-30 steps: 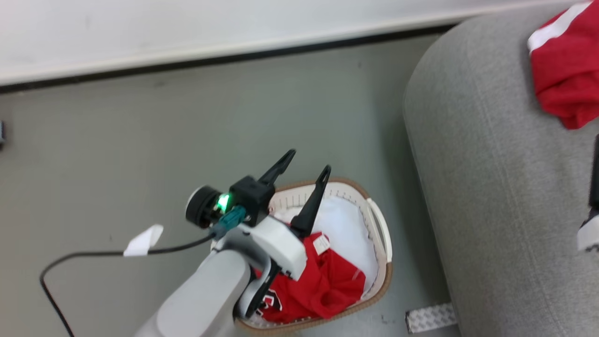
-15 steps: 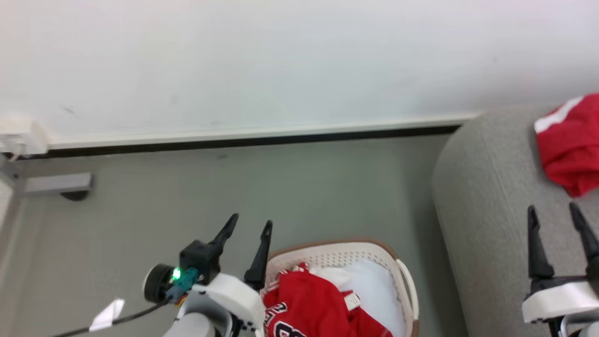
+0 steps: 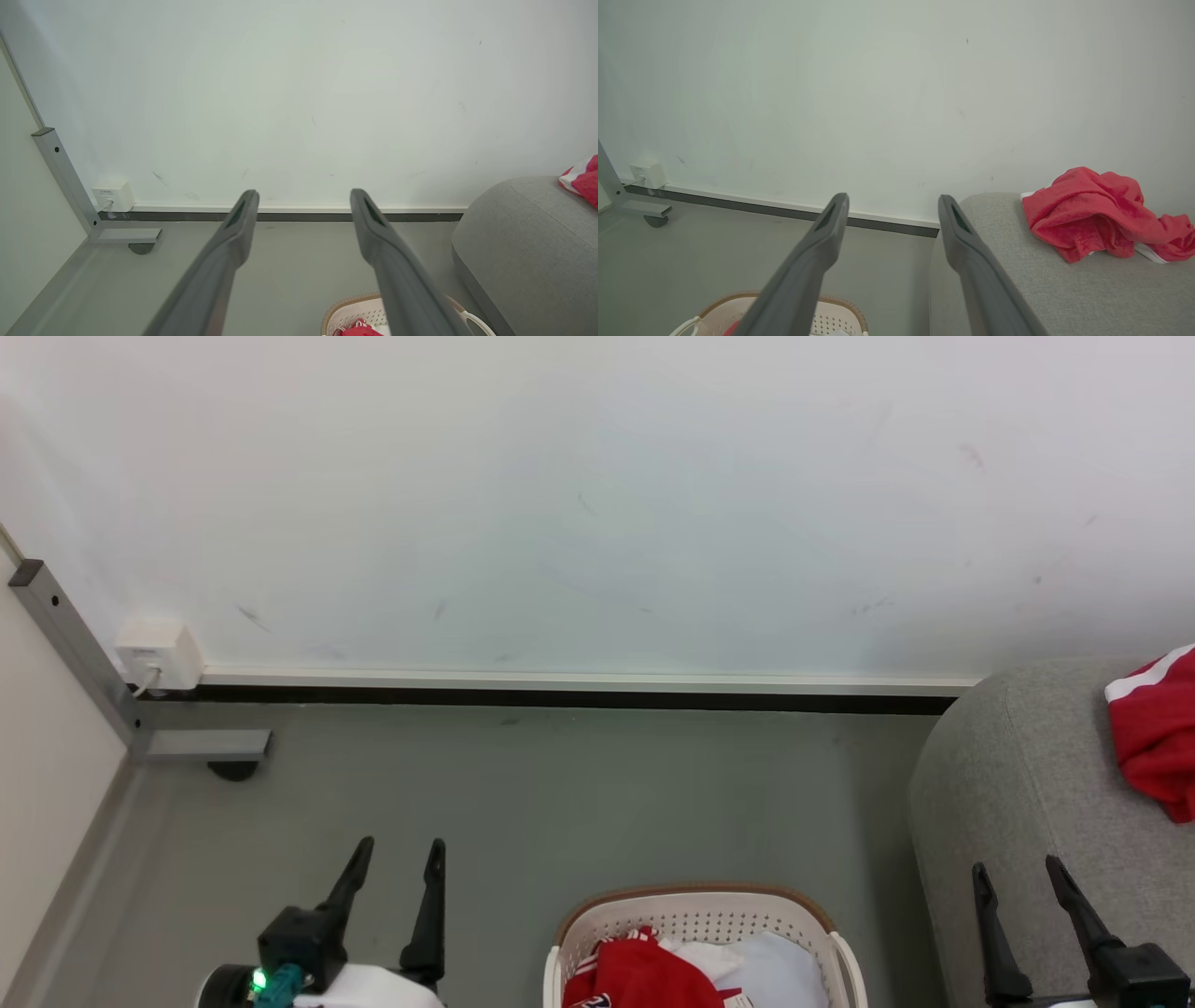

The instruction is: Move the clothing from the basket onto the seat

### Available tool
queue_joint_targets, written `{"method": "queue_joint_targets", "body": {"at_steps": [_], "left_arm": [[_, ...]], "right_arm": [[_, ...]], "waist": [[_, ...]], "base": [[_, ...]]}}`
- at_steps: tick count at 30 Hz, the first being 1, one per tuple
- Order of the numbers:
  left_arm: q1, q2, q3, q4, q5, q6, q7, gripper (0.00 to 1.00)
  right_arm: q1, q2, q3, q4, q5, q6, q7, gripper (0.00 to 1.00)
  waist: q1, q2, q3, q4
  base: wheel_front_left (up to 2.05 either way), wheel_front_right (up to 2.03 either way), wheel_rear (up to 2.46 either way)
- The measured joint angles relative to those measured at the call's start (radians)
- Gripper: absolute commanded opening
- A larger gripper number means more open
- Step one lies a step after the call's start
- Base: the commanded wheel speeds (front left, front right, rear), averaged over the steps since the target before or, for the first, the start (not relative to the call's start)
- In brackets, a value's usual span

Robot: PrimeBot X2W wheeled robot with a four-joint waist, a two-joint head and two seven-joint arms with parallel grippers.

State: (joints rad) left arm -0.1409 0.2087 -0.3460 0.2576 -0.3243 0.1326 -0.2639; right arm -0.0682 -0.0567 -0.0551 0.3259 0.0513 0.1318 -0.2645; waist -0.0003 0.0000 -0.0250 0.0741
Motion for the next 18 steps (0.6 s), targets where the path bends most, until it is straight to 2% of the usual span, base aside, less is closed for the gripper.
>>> {"method": "queue_joint_targets", "body": {"at_steps": [10,18], "left_arm": [[0.058,-0.057,0.111,0.006,0.080,-0.081,0.000,1.00],[0.058,-0.091,0.169,0.026,0.129,-0.126,0.000,1.00]], "right_arm": [[0.040,0.006,0.020,0.007,0.046,0.000,0.000,1.00],[0.040,0.006,0.021,0.012,0.048,0.000,0.000,1.00]], "waist": [[0.0002,0.0001,-0.006,-0.035],[0.0002,0.0001,-0.005,-0.051]], "base": [[0.00,0.00,0.00],[0.00,0.00,0.00]]}}
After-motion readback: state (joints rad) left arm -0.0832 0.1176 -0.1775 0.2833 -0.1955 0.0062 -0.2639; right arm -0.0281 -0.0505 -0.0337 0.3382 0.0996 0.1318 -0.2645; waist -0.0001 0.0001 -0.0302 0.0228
